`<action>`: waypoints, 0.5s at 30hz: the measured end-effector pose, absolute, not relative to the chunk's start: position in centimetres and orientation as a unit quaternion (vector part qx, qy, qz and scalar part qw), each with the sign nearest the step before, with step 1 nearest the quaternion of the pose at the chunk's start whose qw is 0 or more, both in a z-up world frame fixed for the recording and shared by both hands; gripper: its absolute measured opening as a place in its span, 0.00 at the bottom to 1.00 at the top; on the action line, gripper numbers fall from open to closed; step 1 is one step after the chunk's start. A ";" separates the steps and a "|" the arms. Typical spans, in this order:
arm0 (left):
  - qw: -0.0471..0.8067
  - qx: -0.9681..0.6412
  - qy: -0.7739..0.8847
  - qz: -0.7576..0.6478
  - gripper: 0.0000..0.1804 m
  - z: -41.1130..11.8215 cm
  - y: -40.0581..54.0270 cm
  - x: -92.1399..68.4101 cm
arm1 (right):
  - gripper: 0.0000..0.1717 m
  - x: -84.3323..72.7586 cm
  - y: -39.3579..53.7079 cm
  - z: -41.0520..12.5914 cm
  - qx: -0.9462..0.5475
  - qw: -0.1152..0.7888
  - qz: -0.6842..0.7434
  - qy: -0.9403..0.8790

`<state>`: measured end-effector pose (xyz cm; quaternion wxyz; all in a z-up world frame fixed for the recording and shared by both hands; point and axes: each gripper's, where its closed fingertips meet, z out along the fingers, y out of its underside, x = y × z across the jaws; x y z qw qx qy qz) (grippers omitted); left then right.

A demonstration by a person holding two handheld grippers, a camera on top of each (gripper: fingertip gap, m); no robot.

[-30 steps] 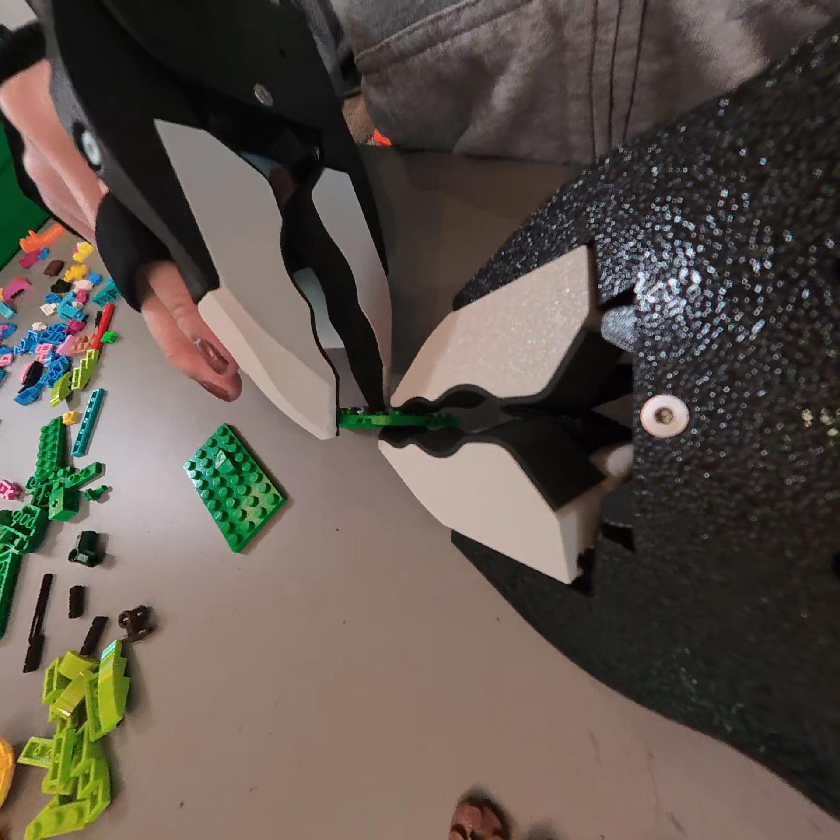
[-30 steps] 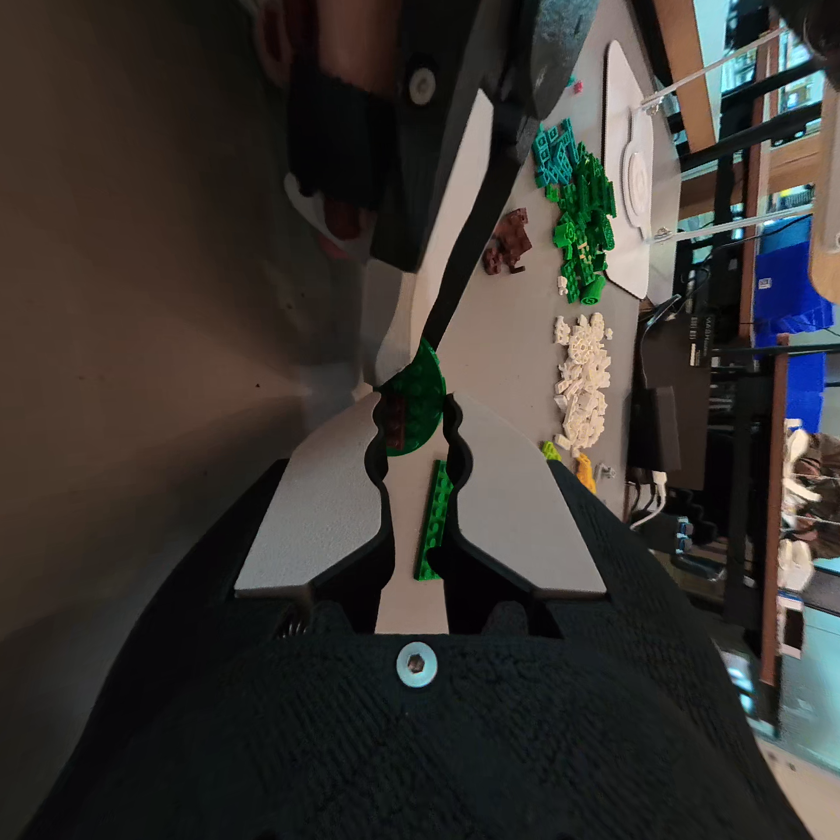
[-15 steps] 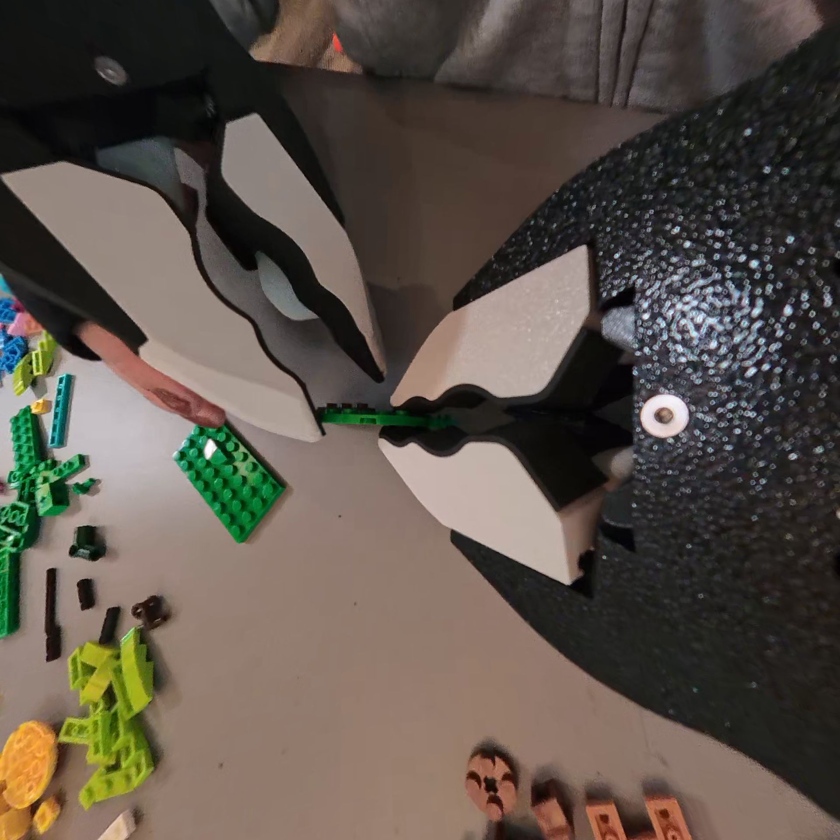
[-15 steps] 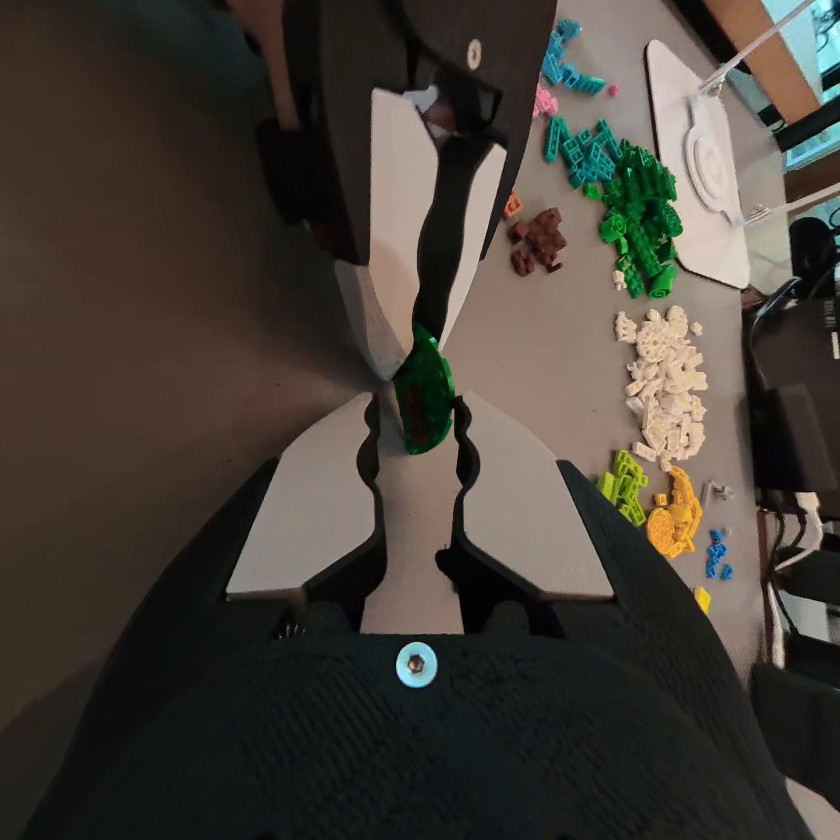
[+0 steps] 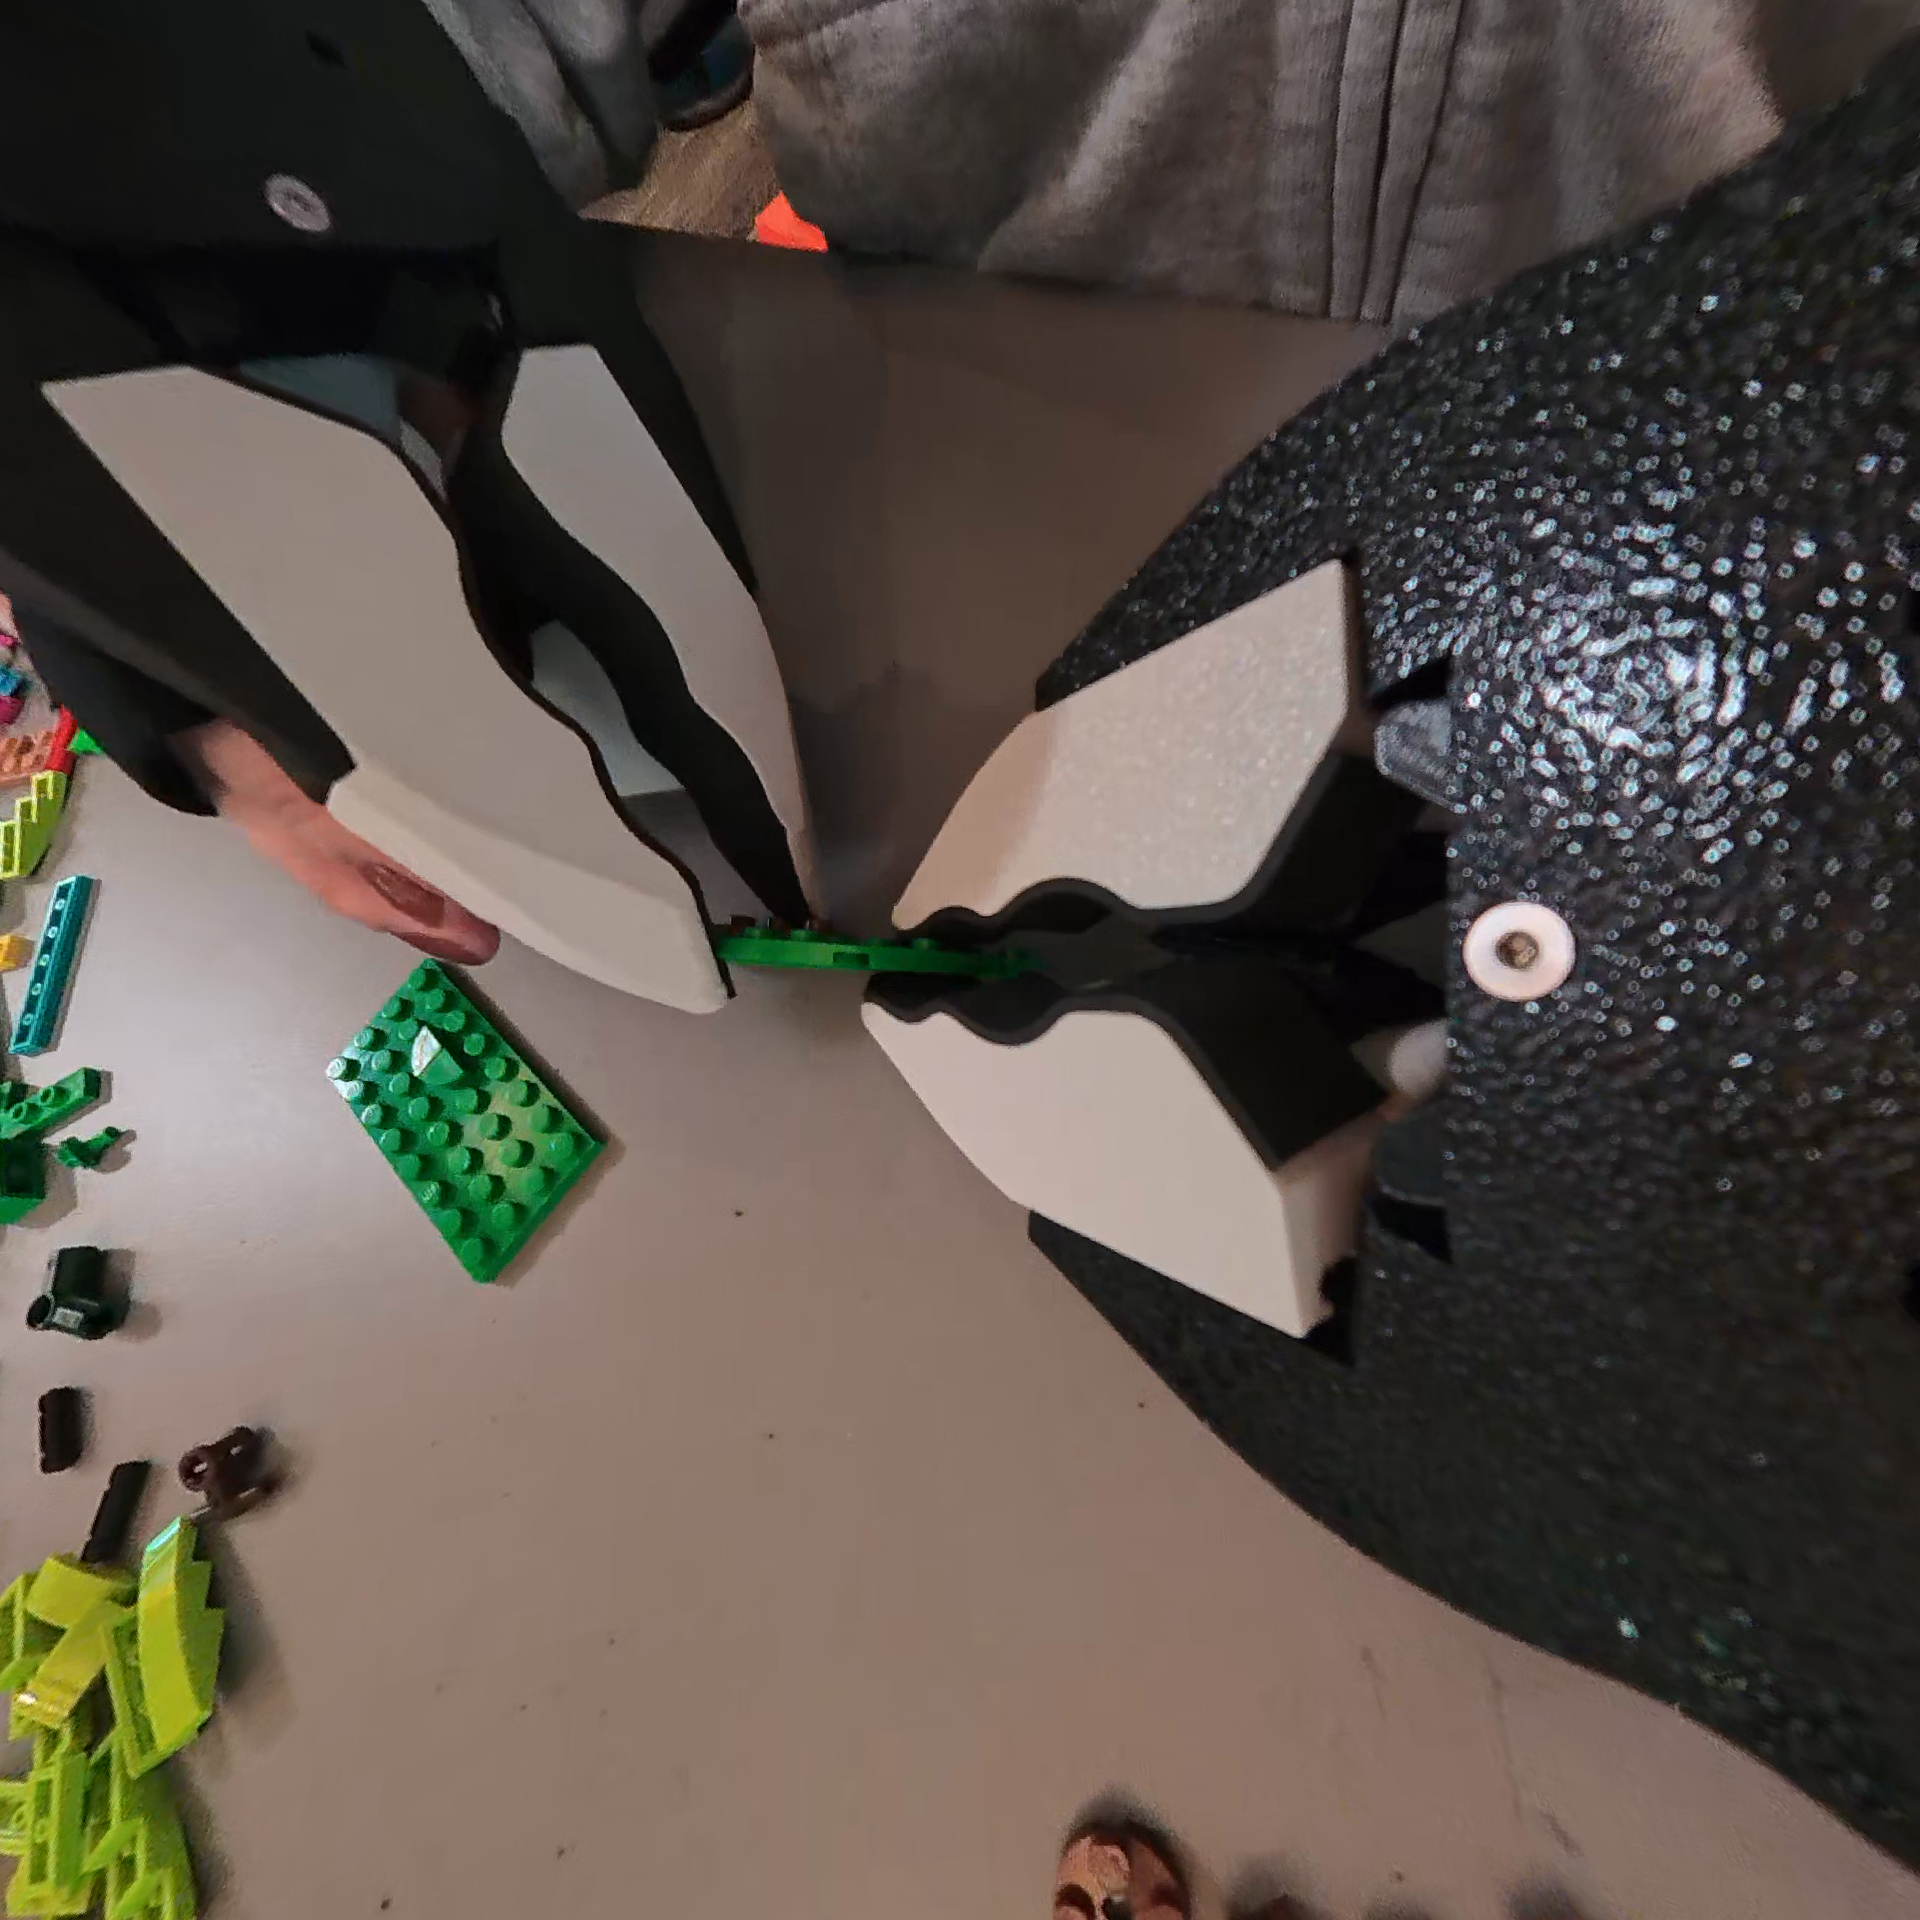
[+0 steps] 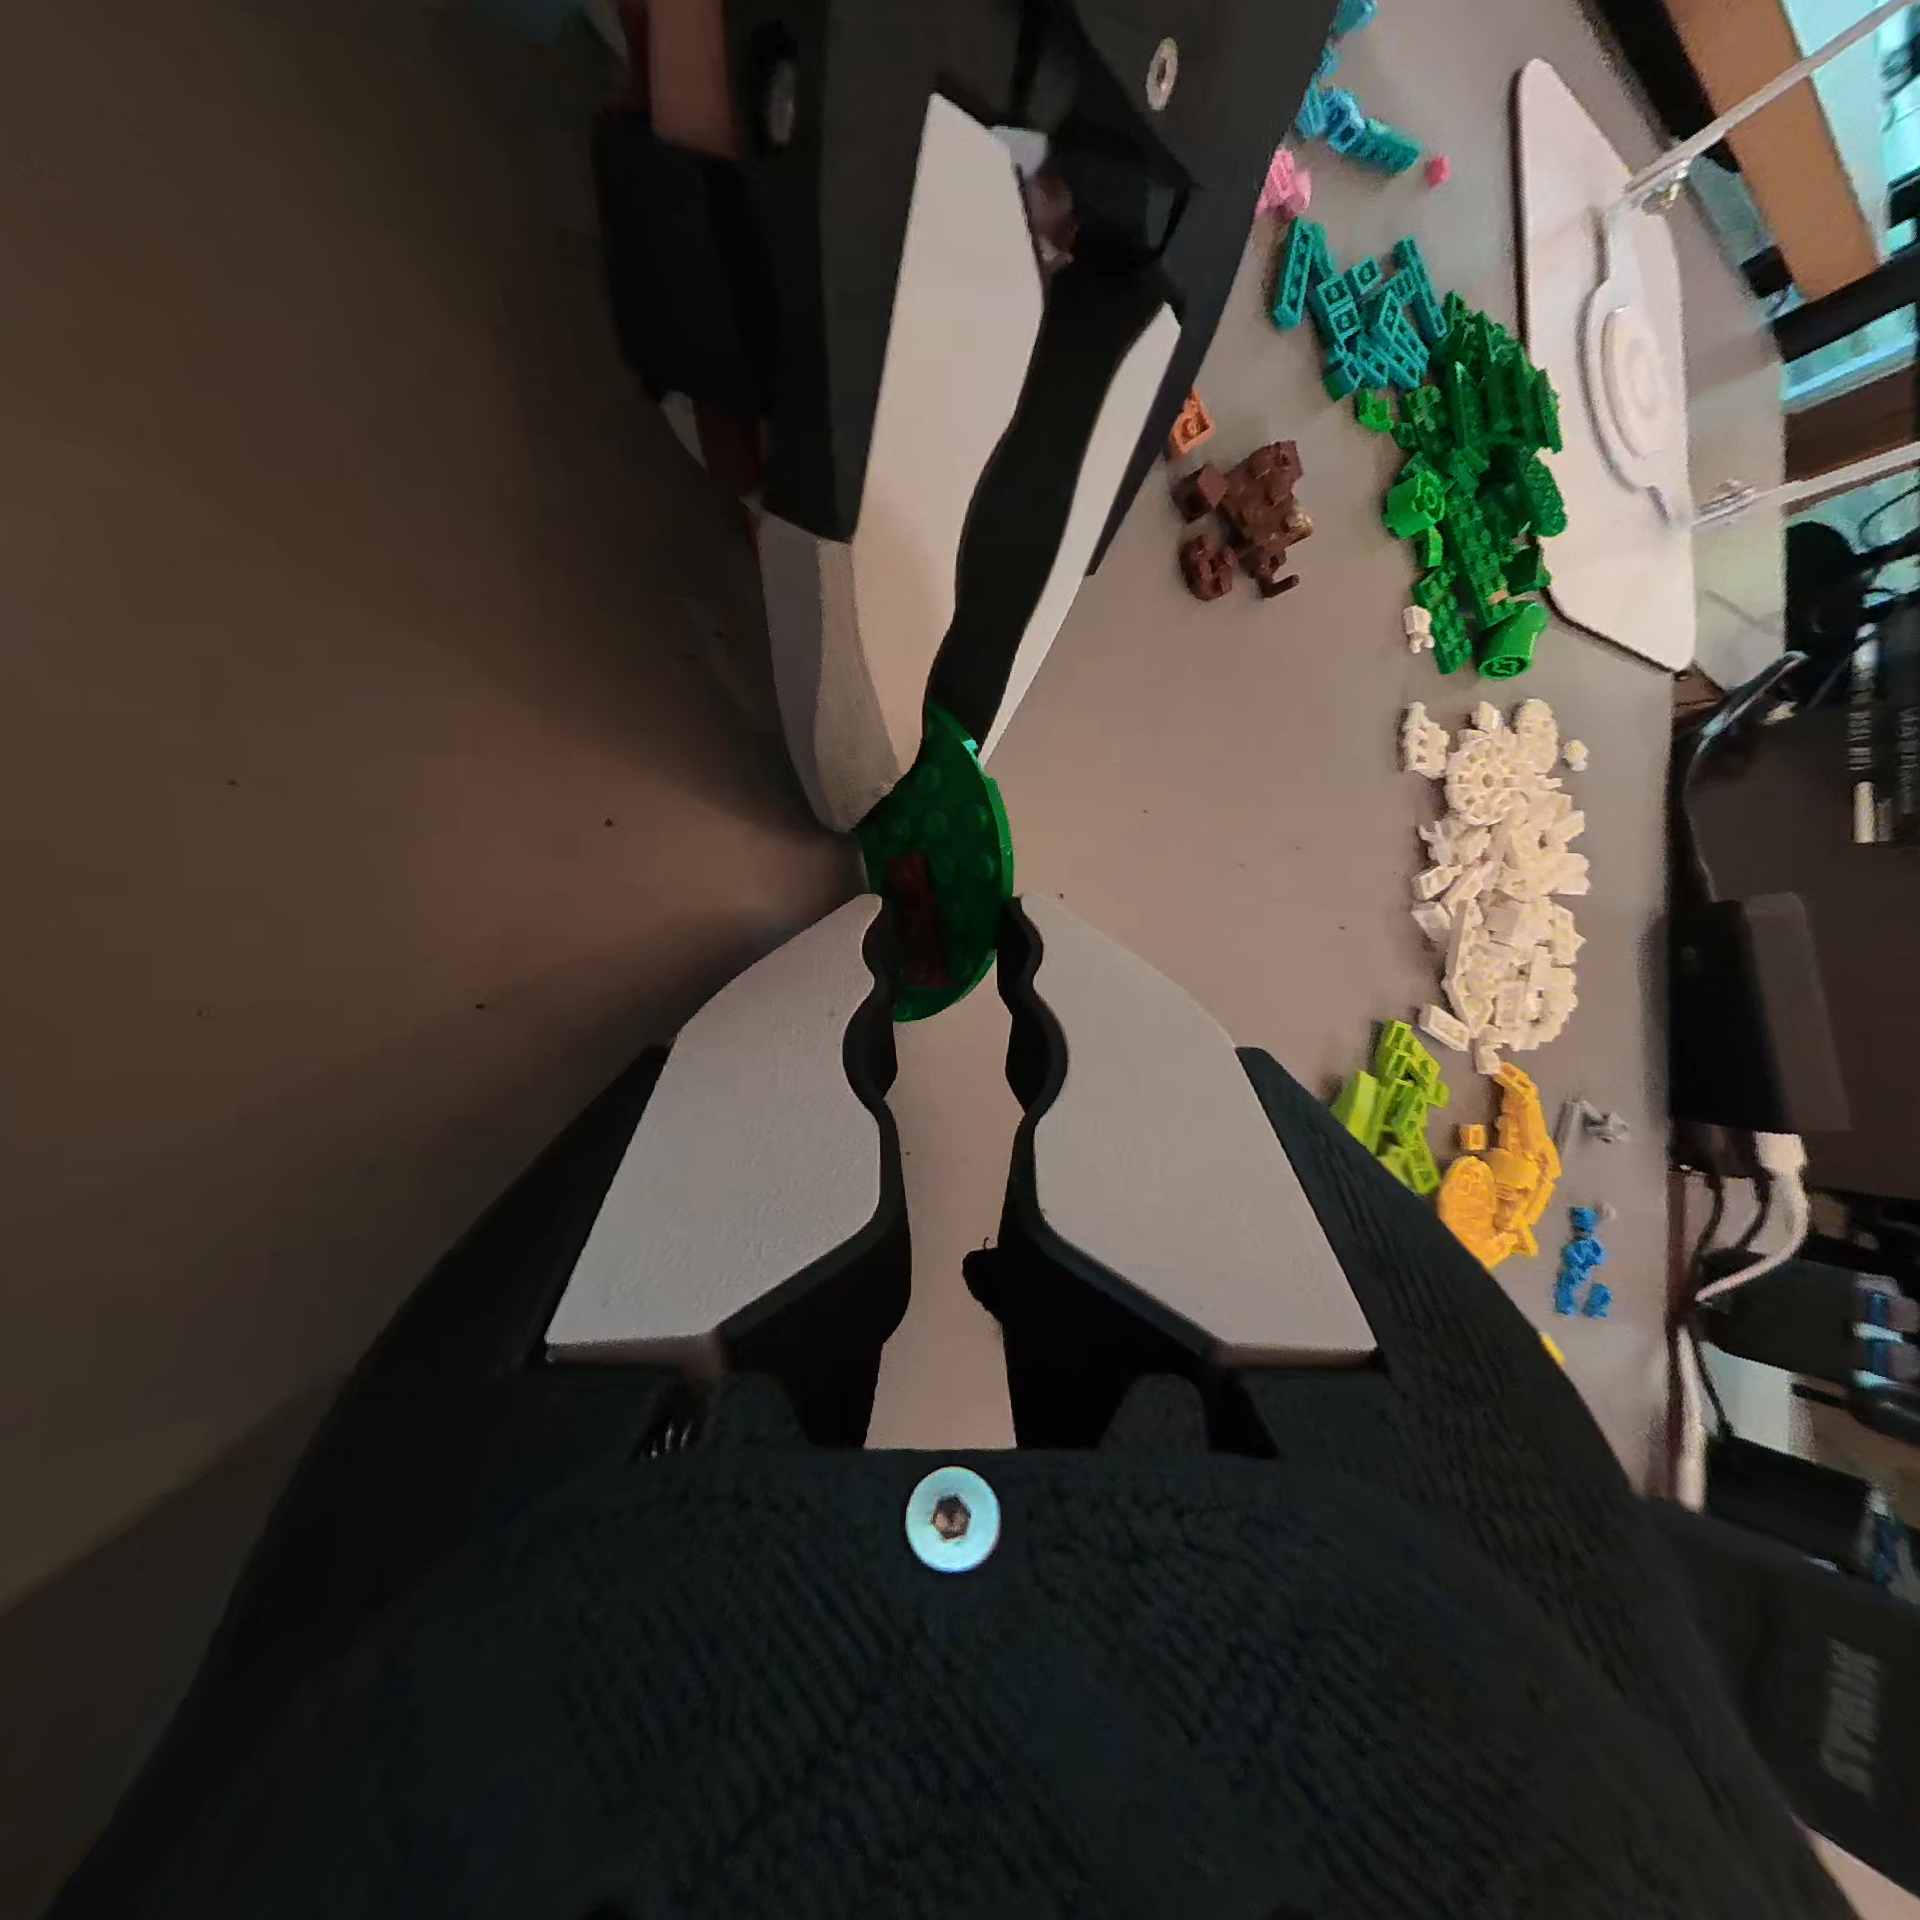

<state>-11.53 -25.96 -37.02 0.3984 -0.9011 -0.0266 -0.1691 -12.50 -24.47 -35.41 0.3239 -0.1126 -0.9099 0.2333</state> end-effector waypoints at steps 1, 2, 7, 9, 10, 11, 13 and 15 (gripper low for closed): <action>0.399 -0.901 -0.026 -0.167 0.02 -37.0 -26.0 -11.5 | 0.10 -12.5 -24.5 -35.4 -0.121 0.313 0.241 -0.911; 0.399 -0.902 -0.025 -0.164 0.02 -37.0 -26.0 -11.5 | 0.10 -12.5 -24.5 -35.4 -0.130 0.301 0.252 -0.910; 0.400 -0.904 -0.015 -0.153 0.02 -37.0 -26.0 -11.4 | 0.09 -12.3 -24.6 -35.3 -0.170 0.226 0.323 -0.903; 0.404 -0.905 -0.018 -0.135 0.02 -37.0 -26.0 -11.9 | 0.02 -12.0 -24.9 -34.5 -0.188 0.193 0.370 -0.889; 0.407 -0.902 -0.009 -0.141 0.02 -36.9 -26.0 -11.6 | 0.02 -11.9 -24.9 -34.4 -0.201 0.174 0.388 -0.882; 0.398 -0.906 -0.004 -0.140 0.03 -37.1 -26.0 -11.5 | 0.03 -11.7 -24.9 -34.7 -0.205 0.165 0.392 -0.881; 0.399 -0.906 0.005 -0.142 0.02 -37.1 -26.0 -11.2 | 0.03 -11.7 -24.8 -34.8 -0.204 0.172 0.392 -0.880; 0.399 -0.905 -0.002 -0.150 0.02 -37.1 -25.9 -11.3 | 0.05 -12.1 -24.6 -34.7 -0.201 0.210 0.379 -0.878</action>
